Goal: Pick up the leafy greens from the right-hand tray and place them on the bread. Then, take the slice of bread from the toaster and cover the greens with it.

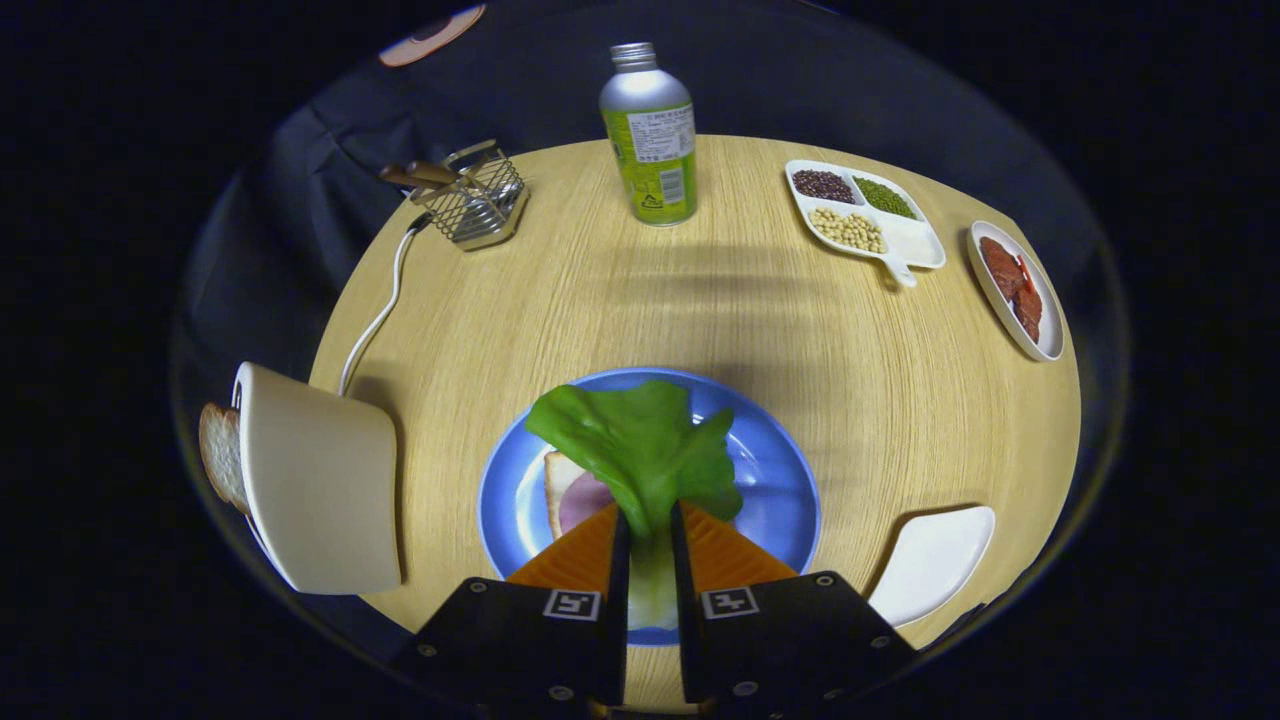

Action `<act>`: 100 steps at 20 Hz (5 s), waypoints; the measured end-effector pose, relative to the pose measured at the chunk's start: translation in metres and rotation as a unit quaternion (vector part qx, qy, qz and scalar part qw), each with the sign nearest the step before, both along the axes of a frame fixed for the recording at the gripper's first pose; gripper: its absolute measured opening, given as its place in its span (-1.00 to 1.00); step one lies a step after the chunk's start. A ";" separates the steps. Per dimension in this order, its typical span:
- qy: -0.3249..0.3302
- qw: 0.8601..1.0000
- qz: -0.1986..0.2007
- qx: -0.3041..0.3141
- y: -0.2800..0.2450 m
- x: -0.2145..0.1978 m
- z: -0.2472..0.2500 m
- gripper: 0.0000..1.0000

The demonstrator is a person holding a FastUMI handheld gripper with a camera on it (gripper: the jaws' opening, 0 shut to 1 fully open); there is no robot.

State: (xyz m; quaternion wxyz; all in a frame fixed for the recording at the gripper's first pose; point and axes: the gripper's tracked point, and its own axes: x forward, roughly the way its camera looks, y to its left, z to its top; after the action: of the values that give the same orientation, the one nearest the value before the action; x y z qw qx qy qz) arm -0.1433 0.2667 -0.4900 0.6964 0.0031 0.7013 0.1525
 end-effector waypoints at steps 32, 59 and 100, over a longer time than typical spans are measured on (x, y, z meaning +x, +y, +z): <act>0.012 0.992 0.062 0.109 0.230 -0.011 0.211 0.74; 0.057 0.988 0.012 0.144 0.240 -0.016 0.194 -0.68; 0.012 0.933 -0.132 0.334 0.011 0.029 0.154 -0.73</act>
State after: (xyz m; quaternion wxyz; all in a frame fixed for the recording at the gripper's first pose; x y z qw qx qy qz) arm -0.1139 0.2773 -0.3358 0.6602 0.3296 0.6118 0.2849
